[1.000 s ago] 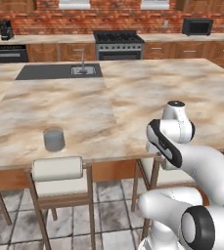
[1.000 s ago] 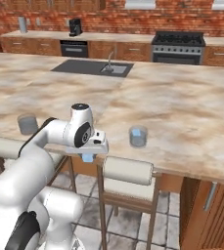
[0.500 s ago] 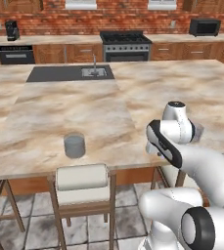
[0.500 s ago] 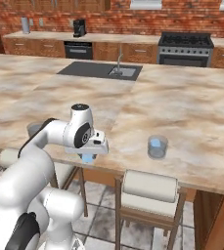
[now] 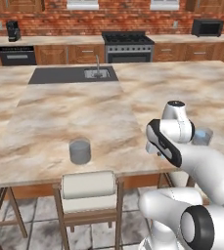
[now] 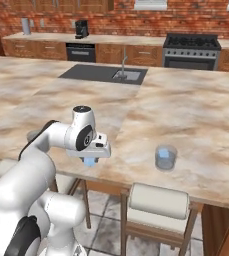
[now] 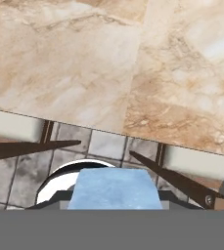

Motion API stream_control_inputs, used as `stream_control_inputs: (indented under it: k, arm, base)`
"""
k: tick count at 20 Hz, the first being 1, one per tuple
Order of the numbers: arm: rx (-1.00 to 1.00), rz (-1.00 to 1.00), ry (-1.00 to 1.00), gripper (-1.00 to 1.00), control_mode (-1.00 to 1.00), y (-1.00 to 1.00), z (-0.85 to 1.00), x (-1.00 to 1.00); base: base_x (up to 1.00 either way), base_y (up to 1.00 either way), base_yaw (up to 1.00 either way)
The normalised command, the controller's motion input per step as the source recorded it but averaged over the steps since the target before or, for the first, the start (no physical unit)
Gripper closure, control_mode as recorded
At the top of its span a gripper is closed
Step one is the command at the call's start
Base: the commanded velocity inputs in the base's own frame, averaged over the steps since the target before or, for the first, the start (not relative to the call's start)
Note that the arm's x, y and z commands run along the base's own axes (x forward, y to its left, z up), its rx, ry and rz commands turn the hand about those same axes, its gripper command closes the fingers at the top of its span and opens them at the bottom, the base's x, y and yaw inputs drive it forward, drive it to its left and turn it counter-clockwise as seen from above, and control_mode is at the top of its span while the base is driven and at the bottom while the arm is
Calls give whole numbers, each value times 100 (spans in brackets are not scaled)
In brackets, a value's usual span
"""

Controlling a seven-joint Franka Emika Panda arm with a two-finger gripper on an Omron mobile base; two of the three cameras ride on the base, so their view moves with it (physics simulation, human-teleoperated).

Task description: There are four ice cubes in the ice bowl. Place two ice cubes in each glass of water.

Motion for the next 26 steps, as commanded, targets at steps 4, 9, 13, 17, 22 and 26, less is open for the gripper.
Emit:
stream_control_inputs:
  k: [4, 9, 13, 17, 22, 26]
  arm:
    - [0, 0, 0, 100, 100, 0, 0, 0]
    - [0, 0, 0, 100, 100, 0, 0, 0]
    - [0, 0, 0, 100, 100, 0, 0, 0]
    - [0, 0, 0, 100, -100, 25, 9, 11]
    - [1, 0, -4, 100, -100, 50, 34, 23]
    - [3, 0, -8, 100, -100, 50, 49, 16]
  base:
    - [32, 19, 0]
    - [24, 24, 0]
    - [26, 35, 0]
    - [11, 20, 0]
    - [0, 0, 0]
    - [0, 0, 0]
